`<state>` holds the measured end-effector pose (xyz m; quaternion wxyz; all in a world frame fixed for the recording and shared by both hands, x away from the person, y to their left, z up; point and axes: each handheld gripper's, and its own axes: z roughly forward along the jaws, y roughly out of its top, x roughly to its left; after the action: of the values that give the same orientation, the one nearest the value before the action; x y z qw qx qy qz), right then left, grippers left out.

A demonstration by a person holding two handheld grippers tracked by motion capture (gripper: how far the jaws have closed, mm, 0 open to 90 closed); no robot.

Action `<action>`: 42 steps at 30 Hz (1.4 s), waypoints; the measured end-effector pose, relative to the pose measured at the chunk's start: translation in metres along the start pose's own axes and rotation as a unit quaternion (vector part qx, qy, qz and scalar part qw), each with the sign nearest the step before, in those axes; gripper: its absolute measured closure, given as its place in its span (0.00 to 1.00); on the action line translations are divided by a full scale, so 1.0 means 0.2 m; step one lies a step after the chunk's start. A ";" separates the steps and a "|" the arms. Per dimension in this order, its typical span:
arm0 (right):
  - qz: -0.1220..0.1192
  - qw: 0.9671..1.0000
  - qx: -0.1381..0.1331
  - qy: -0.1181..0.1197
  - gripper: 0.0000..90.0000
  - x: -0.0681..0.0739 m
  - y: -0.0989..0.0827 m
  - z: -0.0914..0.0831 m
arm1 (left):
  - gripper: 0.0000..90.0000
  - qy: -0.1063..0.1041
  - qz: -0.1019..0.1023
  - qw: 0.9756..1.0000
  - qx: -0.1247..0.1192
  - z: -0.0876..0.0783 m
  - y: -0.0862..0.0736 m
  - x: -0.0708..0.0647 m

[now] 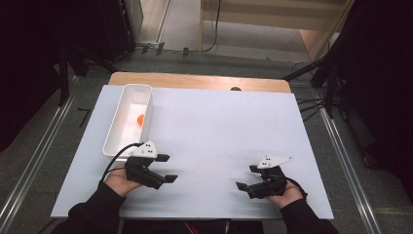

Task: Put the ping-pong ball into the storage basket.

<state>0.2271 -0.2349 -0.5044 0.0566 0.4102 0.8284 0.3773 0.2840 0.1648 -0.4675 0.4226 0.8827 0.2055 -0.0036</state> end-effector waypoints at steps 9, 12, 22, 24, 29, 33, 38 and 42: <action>0.002 1.000 -0.010 0.012 0.15 0.01 0.00 0.00 | 0.24 0.011 -0.004 1.000 -0.007 -0.04 -0.04 0.01; 0.003 1.000 -0.013 0.009 0.15 0.00 0.00 -0.01 | 0.24 0.009 -0.002 1.000 -0.008 -0.06 -0.06 0.01; 0.001 1.000 -0.009 0.006 0.15 0.00 0.00 0.00 | 0.24 0.006 0.007 1.000 0.007 -0.07 -0.09 0.01; -0.001 1.000 -0.010 0.007 0.15 0.00 0.00 0.00 | 0.24 0.007 0.008 1.000 0.005 -0.07 -0.09 0.01; -0.002 1.000 -0.009 0.006 0.15 0.00 0.00 0.00 | 0.24 0.005 0.007 1.000 0.010 -0.07 -0.09 0.01; -0.004 1.000 -0.007 0.008 0.15 0.00 0.00 0.00 | 0.24 0.004 0.008 1.000 0.010 -0.07 -0.09 0.01; 0.000 1.000 -0.010 0.006 0.15 0.00 0.00 -0.01 | 0.24 0.002 0.008 1.000 0.012 -0.07 -0.09 0.02; 0.001 1.000 -0.012 0.004 0.15 0.00 0.00 -0.01 | 0.24 0.002 0.010 1.000 0.012 -0.07 -0.09 0.02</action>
<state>0.2267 -0.2362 -0.5026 0.0580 0.4086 0.8235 0.3893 0.2782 0.1861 -0.4732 0.4117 0.8896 0.1979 0.0001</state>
